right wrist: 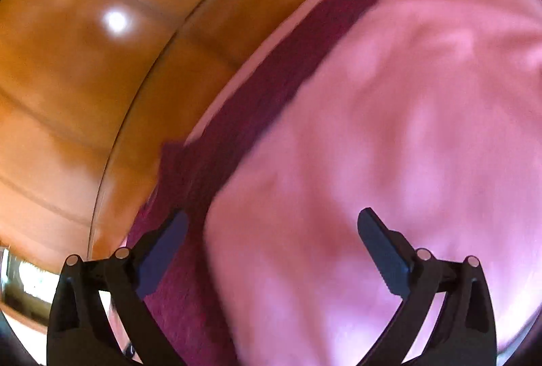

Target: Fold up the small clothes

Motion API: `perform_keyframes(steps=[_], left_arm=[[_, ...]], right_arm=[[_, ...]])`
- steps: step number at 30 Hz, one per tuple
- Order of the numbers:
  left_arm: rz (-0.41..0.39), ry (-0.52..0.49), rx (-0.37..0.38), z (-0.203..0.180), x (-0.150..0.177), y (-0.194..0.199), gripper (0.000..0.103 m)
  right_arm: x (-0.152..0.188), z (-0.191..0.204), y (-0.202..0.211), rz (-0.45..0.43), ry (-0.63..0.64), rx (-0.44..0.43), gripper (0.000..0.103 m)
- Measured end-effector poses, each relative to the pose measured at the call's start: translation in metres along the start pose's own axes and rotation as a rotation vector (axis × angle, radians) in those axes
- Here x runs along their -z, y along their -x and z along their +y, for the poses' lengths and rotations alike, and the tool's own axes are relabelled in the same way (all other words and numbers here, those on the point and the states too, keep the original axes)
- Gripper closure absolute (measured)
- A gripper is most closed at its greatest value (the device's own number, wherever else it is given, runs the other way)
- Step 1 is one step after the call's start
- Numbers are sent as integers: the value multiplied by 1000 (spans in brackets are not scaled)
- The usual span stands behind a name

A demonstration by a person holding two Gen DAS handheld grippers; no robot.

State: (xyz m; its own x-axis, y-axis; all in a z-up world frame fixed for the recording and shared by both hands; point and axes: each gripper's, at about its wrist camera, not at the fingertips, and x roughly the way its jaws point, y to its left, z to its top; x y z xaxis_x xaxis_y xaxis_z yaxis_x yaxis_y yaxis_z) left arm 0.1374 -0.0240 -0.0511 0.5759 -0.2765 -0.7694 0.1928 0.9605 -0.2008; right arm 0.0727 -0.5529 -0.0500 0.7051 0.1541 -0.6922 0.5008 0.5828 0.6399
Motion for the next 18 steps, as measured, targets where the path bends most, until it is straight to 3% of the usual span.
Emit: perform_keyframes(steps=[2,4,9,12,14,16,18], left_arm=[[29,23,7,8,5,-10,44],[18,22,20,10,8,-12,42],[6,32,29,10,15,-12,40],[7,40,32,11,16,-12,39],[8,54,35,13,16,-13,38],[12,54,31,11,16,-13,38],[13,57,32,11,16,-13,38]], right_arm=[[-21,-5,-10,-32,-26,14,10],[-50,-9,-28,-60,-72,31,27],[-105,-16,-70,-79,-141,79,37],[-124,-16,-96,-106,-149,154,42],[-135,-13,-105,-109,-140,196,56],[-143,-5,-108,-101,-95,276,90],[-145,4,-96,-157,-24,314,93]])
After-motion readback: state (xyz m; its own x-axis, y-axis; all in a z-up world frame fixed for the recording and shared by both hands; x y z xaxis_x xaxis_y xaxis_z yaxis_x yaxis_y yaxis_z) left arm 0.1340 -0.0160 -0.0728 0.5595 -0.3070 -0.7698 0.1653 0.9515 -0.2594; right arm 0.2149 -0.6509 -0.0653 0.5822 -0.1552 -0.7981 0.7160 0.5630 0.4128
